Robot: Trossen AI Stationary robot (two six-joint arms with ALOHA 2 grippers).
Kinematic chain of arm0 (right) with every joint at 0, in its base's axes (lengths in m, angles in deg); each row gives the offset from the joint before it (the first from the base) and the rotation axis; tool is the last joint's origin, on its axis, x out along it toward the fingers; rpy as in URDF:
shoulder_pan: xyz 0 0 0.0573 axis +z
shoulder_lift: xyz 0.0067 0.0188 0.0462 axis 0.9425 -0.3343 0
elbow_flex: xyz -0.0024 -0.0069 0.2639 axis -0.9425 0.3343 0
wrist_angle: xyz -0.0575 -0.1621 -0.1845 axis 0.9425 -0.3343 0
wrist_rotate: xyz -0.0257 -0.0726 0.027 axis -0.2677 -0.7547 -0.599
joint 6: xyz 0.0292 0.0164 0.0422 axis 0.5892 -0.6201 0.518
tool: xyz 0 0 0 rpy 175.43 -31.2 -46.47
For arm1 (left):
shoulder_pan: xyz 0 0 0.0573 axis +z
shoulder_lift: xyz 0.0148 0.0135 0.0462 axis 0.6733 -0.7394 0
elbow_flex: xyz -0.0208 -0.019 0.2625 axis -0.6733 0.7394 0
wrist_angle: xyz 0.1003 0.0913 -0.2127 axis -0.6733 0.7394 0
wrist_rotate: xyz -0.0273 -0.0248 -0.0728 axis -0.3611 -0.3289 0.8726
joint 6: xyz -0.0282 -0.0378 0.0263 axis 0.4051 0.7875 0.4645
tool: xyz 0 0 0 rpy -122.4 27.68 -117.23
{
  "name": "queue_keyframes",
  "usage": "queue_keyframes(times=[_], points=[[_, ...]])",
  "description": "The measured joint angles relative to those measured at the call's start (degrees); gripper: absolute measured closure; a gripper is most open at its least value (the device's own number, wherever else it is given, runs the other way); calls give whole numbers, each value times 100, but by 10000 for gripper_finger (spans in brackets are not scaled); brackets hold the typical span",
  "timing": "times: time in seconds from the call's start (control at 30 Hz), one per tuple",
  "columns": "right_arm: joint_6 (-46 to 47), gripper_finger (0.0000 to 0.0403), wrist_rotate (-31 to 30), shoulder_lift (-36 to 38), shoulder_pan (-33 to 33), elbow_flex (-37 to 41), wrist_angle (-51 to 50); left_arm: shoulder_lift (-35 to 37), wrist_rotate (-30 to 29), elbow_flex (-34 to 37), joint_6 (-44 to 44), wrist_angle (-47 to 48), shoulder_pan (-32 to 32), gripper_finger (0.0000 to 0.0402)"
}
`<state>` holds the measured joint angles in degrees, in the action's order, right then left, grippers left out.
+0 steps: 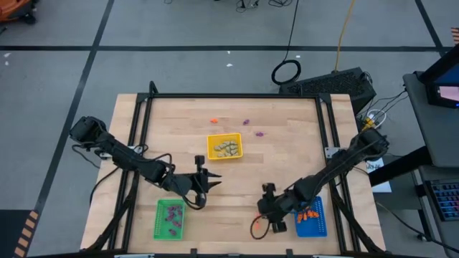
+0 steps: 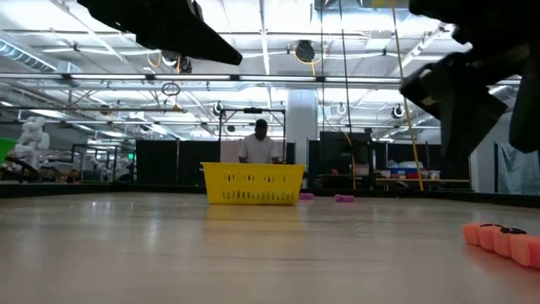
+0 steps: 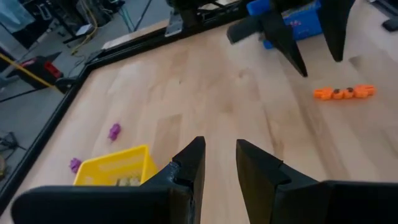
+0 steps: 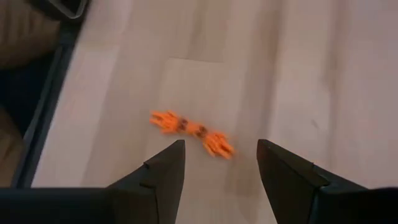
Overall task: Sort Halloween decoration
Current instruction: Put the orange skeleton toy in the blue basket
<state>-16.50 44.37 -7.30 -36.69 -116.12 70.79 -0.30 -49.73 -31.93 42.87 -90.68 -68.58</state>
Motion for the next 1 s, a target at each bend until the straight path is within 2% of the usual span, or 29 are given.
queue_keyframes(times=[0.13, 0.3, 0.47, 0.63, 0.77, 1.0], points=[[-756, 218, 258, -489, -2, -562, -344, 0, 26, 0, 0, -53, 0, 314], [-1604, 218, 267, -991, -2, -1213, -1056, 0, 26, 0, -4, -47, 0, 314], [-2268, 218, 385, -1318, -40, -1421, -1153, 0, 26, 0, -22, -31, 0, 314], [-2509, 220, 459, -1481, -127, -1423, -1370, 0, 26, 0, -25, -25, 0, 314], [-2561, 244, 420, -1479, -167, -1423, -1440, 0, 160, 0, -35, -28, 0, 314], [-2561, 326, 567, -1479, -194, -1423, -1446, 0, 238, -4, -35, -31, 0, 314]])
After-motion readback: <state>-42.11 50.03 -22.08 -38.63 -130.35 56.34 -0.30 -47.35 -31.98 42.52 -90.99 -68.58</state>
